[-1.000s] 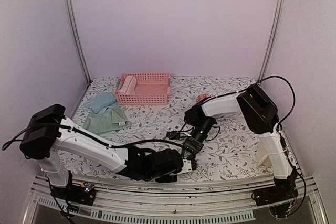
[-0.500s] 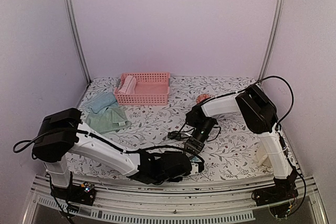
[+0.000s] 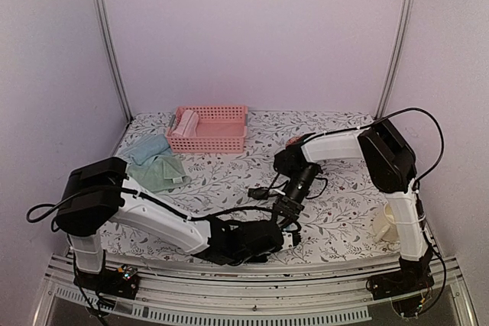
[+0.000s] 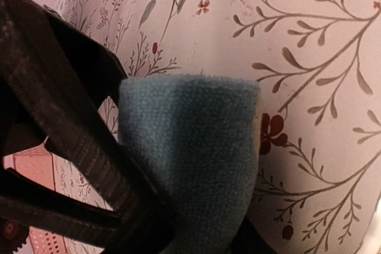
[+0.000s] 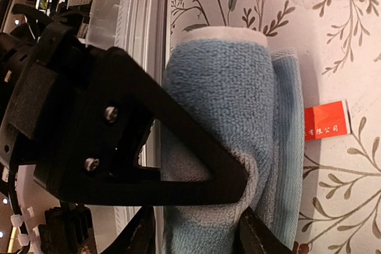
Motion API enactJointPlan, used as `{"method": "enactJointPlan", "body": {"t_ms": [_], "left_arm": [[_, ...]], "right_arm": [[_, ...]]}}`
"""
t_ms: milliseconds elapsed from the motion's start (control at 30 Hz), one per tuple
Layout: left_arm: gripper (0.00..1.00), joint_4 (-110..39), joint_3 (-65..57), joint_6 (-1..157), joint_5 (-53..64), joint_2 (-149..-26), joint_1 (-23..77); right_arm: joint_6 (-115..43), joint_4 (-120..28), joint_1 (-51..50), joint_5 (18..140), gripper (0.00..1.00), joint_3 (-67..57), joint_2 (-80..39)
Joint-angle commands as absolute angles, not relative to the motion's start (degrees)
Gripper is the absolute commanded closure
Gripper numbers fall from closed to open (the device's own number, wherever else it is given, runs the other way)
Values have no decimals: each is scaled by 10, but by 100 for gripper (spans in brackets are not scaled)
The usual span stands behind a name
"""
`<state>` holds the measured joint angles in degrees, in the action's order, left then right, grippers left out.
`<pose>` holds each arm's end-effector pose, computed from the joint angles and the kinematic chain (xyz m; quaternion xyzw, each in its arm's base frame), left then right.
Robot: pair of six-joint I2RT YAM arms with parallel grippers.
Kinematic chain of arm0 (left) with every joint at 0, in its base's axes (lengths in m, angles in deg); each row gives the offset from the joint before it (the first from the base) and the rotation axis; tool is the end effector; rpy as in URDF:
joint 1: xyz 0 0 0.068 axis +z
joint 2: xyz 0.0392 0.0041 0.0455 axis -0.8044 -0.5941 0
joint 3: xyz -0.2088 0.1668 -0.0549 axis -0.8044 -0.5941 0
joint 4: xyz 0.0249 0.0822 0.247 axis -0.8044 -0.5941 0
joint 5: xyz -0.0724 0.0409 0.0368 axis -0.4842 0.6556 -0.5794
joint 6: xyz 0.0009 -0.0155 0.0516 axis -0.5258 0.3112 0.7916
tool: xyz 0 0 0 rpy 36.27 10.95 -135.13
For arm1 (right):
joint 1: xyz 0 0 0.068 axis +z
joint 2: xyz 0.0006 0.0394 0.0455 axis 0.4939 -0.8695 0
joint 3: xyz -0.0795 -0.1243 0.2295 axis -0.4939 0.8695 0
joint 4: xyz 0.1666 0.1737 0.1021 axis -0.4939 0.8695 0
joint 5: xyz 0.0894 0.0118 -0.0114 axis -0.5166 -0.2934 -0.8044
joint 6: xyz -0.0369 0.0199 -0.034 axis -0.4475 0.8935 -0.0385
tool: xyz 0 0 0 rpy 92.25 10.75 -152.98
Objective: Roll the towels
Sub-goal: Roll the towel at the center of the board, then pick up the towel from the center of the board.
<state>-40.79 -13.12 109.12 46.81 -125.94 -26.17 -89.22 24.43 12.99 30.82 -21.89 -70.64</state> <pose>0.0883 -0.3784 0.1174 0.6393 0.6576 0.0874 0.3890 0.2675 0.2858 0.1180 0.5545 -0.6779 -0.4632 0.1356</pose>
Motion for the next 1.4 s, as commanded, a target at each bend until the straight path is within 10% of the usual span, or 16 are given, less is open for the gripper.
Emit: {"method": "enactJointPlan", "body": {"t_ms": [0,600,1367], "left_arm": [[67,-452,-147,1070,425,-1288,-237],[100,-466,-139,1019,389,-1252,-197],[100,-552,-47,982,420,-1199,-82]], "right_arm": [[-911,266,113,355,52,-208,-640],[-806,60,-99,417,49,21,-358],[-736,-133,-272,425,49,125,-298]]}}
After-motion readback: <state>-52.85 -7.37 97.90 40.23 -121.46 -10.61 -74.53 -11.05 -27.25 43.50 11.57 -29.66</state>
